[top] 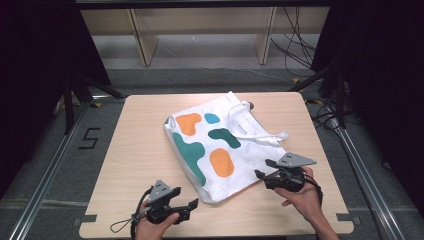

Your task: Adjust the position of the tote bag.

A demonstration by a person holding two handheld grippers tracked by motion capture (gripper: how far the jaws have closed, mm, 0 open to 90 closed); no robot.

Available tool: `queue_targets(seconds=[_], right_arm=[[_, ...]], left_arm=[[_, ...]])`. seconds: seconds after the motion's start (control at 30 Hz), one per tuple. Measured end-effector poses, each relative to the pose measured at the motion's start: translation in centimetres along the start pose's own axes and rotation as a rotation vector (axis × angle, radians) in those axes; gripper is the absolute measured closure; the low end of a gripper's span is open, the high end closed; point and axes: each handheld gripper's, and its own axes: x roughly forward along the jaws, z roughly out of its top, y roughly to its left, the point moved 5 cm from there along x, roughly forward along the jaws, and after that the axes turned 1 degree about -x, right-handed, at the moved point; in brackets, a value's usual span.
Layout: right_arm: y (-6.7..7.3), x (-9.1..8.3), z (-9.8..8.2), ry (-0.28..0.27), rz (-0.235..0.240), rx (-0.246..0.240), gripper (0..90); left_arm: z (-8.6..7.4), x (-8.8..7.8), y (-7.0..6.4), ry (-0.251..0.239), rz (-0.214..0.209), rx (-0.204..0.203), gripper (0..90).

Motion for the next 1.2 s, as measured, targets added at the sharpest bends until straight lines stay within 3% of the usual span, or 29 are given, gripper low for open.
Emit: queue_targets(seconds=[0.03, 0.07, 0.1, 0.2, 0.27, 0.3, 0.33, 0.37, 0.43, 0.5, 0.53, 0.6, 0.63, 0.67, 0.7, 0.73, 0.77, 0.8, 0.83, 0.9, 0.93, 0.97, 1.0, 1.03, 1.07, 1.17, 1.2], right_arm=[[0.0, -0.3, -0.1, 0.007, 0.007, 0.035, 42.3], [-0.7, -0.7, -0.1, -0.002, -0.005, 0.018, 42.3], [-0.7, -0.9, -0.2, -0.007, -0.001, 0.05, 42.4], [-1.5, -1.3, -0.2, -0.033, -0.019, 0.039, 42.3], [-1.8, -1.4, -0.5, -0.014, -0.019, 0.038, 42.1], [-2.0, -1.3, -0.5, -0.013, -0.02, 0.037, 42.0], [-1.8, -1.4, -0.7, 0.001, -0.027, 0.071, 41.9], [-2.0, -1.2, -0.7, -0.015, -0.021, 0.06, 41.9], [-2.3, -1.2, -0.7, -0.02, -0.035, 0.048, 41.7], [-2.4, -1.2, -0.6, -0.016, -0.035, 0.043, 41.6], [-2.2, -1.2, -0.7, -0.013, -0.036, 0.06, 41.7], [-2.2, -1.3, -0.7, -0.01, -0.035, 0.056, 41.9], [-2.5, -1.2, -0.7, -0.016, -0.024, 0.037, 41.9], [-2.6, -1.2, -0.7, -0.008, -0.039, 0.041, 41.9], [-2.5, -1.3, -0.7, -0.009, -0.042, 0.054, 42.0], [-2.6, -1.4, -0.7, -0.01, -0.048, 0.058, 42.1], [-2.9, -1.5, -0.7, -0.014, -0.055, 0.044, 42.3], [-3.2, -1.5, -0.7, -0.03, -0.06, 0.026, 42.3], [-3.2, -1.8, -0.7, -0.017, -0.068, 0.064, 42.4], [-3.6, -2.2, -0.7, -0.03, -0.082, 0.071, 42.6], [-3.8, -2.3, -0.6, -0.037, -0.084, 0.071, 42.8], [-3.9, -2.5, -0.6, -0.037, -0.096, 0.073, 42.8], [-4.0, -2.7, -0.7, -0.035, -0.103, 0.075, 42.7], [-4.2, -2.8, -0.7, -0.04, -0.112, 0.075, 42.5], [-4.7, -2.8, -0.6, -0.05, -0.113, 0.049, 42.3], [-4.9, -2.9, -1.0, -0.024, -0.144, 0.067, 39.9], [-5.2, -2.9, -1.2, -0.011, -0.138, 0.034, 38.1]], left_arm=[[0.1, 0.7, -0.2, 0.012, -0.004, -0.005, 25.5], [0.1, 1.2, -0.4, 0.011, -0.003, -0.017, 25.9], [0.1, 1.7, -0.5, 0.019, -0.003, -0.014, 25.8], [0.5, 2.8, -0.5, 0.021, 0.004, -0.039, 22.1], [0.6, 3.8, -0.7, 0.024, 0.0, -0.066, 22.0], [0.7, 4.2, -0.9, 0.036, -0.011, -0.057, 21.7], [0.7, 4.6, -1.0, 0.032, -0.016, -0.064, 21.7], [0.8, 5.0, -0.9, 0.039, -0.008, -0.062, 22.5], [0.8, 5.8, -0.7, 0.03, 0.051, -0.039, 28.5], [0.8, 6.0, -0.3, 0.035, 0.105, 0.03, 44.4], [0.8, 6.2, -0.2, 0.008, 0.113, 0.037, 50.9], [0.8, 6.2, 0.5, 0.014, 0.101, 0.034, 62.2], [0.7, 6.1, 0.8, 0.011, 0.106, 0.05, 64.6], [0.7, 5.8, 1.1, 0.023, 0.121, 0.081, 68.3], [0.8, 5.8, 1.4, 0.007, 0.125, 0.086, 72.9], [0.8, 5.3, 2.0, 0.032, 0.132, 0.116, 75.9], [1.0, 5.3, 2.5, 0.009, 0.119, 0.114, 81.6], [0.9, 4.9, 3.1, 0.029, 0.12, 0.12, 84.4], [1.0, 4.5, 3.8, 0.028, 0.122, 0.126, 85.3], [1.2, 3.7, 4.9, 0.04, 0.142, 0.142, 86.8], [1.3, 3.6, 5.4, 0.011, 0.145, 0.114, 87.3], [1.3, 3.2, 6.2, 0.037, 0.157, 0.136, 87.7], [1.4, 3.0, 6.7, 0.026, 0.17, 0.118, 88.0], [1.4, 2.7, 7.4, 0.033, 0.177, 0.118, 88.2], [1.6, 2.7, 7.6, 0.006, 0.178, 0.089, 88.3], [1.9, 2.1, 9.7, 0.022, 0.217, 0.108, 88.3], [2.0, 1.9, 10.3, 0.032, 0.226, 0.11, 88.3]])
